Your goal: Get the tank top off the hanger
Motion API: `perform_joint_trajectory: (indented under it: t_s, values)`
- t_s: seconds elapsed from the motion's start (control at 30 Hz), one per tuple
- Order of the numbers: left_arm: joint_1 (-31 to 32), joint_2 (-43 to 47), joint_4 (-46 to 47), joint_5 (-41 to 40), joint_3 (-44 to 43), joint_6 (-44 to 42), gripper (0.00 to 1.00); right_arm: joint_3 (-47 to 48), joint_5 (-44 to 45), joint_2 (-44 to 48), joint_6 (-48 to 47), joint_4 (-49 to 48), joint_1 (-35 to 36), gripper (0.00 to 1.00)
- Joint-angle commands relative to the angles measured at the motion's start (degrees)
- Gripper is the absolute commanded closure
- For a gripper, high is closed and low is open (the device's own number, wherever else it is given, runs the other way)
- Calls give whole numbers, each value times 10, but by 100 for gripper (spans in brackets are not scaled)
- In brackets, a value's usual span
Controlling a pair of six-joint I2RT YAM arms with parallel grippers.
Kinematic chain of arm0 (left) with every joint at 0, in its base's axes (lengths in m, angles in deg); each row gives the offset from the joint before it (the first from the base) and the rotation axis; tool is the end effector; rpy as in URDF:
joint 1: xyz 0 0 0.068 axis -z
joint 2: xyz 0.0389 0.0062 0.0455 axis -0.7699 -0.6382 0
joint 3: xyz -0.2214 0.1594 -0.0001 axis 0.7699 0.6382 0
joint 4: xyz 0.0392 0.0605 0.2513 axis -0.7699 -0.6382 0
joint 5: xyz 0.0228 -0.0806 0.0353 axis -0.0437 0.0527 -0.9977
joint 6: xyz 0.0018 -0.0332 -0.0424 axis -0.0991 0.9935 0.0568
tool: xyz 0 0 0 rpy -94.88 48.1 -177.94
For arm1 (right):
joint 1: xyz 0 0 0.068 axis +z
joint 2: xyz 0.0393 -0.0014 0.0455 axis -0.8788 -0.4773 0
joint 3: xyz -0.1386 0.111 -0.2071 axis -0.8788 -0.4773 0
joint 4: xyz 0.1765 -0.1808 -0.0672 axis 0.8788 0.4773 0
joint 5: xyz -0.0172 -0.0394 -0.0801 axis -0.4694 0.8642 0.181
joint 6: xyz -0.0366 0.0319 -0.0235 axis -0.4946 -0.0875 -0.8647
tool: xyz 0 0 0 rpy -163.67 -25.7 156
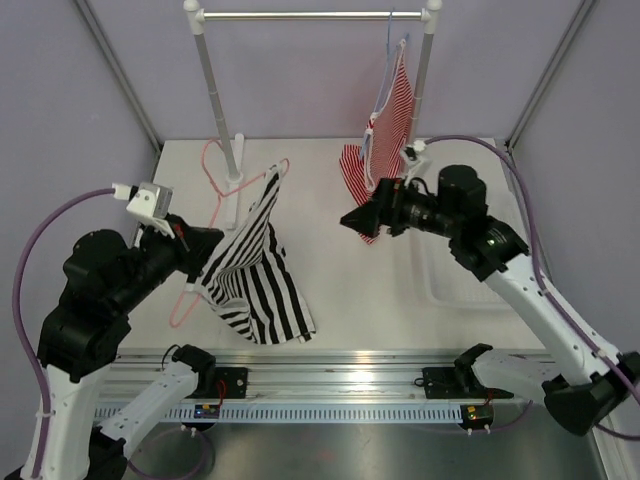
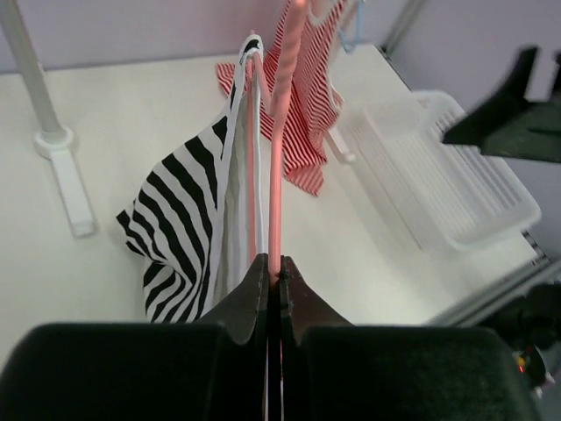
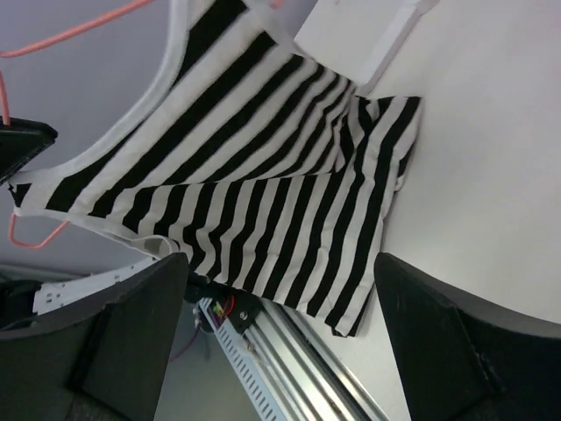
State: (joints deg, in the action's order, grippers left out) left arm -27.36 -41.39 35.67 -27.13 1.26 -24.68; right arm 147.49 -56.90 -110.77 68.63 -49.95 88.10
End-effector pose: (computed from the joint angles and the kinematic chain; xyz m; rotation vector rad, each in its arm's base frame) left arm 0.0754 -0.0364 0.4667 0.2135 1.7839 -0.5817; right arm 0.1907 0.1145 0.4064 -0.3205 1.9088 1.1303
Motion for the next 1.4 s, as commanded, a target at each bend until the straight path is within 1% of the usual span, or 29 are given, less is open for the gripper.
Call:
perform_joint_trajectory:
  t_s: [0.0, 0.03, 0.07, 0.13, 0.17, 0.23, 0.27, 0.3, 0.33, 0.4, 0.6, 0.63, 0.67, 0.77, 0.87, 0.93, 0.97, 1.03, 1.07, 1.1, 1.13, 1.2, 1.3, 1.37]
  values:
    - [2, 52, -11, 107, 39, 1, 100, 91, 71, -64, -9, -72, 111, 5]
    - [3, 64, -12, 107, 47, 5, 100, 96, 103, -79, -11, -87, 132, 6]
    - [2, 73, -6, 113, 65, 17, 100, 99, 165, -109, -7, -94, 161, 9]
    - [2, 91, -5, 121, 81, 27, 100, 112, 206, -154, -5, -112, 195, 10]
    - [2, 95, -4, 124, 88, 36, 100, 118, 250, -170, -6, -113, 206, 12]
    - [2, 110, -2, 122, 107, 42, 100, 137, 281, -209, -23, -117, 227, 17]
    - [2, 115, -1, 120, 111, 43, 100, 145, 324, -220, -30, -111, 243, 19]
    - [2, 119, 0, 120, 116, 44, 100, 157, 341, -230, -44, -105, 251, 24]
    - [2, 121, 0, 121, 117, 46, 100, 161, 361, -245, -49, -104, 256, 26]
    - [2, 120, -4, 126, 116, 45, 100, 165, 368, -256, -61, -108, 266, 30]
    - [2, 107, -11, 114, 118, 38, 100, 171, 380, -283, -71, -113, 277, 34]
    - [2, 106, -9, 120, 120, 38, 100, 171, 387, -289, -74, -112, 278, 39]
    - [2, 105, -7, 122, 122, 39, 100, 176, 393, -293, -76, -111, 279, 41]
    - [2, 105, -4, 122, 124, 38, 100, 179, 390, -301, -78, -110, 279, 41]
    - [2, 105, -3, 127, 124, 37, 100, 184, 387, -308, -82, -113, 279, 46]
    - [2, 105, -3, 132, 122, 36, 100, 187, 390, -313, -90, -114, 279, 53]
    - [2, 105, -4, 132, 119, 37, 100, 190, 391, -314, -93, -114, 279, 59]
    - [2, 105, -5, 131, 118, 35, 100, 191, 393, -316, -97, -114, 279, 72]
    - [3, 105, -6, 130, 118, 34, 100, 192, 393, -315, -99, -114, 279, 88]
    - [2, 105, -7, 128, 117, 33, 100, 193, 394, -316, -99, -114, 279, 97]
    - [2, 105, -11, 121, 117, 32, 100, 194, 397, -315, -100, -113, 279, 100]
    - [2, 105, -13, 110, 116, 30, 100, 193, 399, -312, -103, -109, 279, 100]
    - [2, 102, -26, 68, 112, 24, 100, 187, 415, -298, -105, -99, 279, 100]
    - [2, 98, -38, 57, 110, 18, 100, 186, 444, -292, -115, -91, 278, 100]
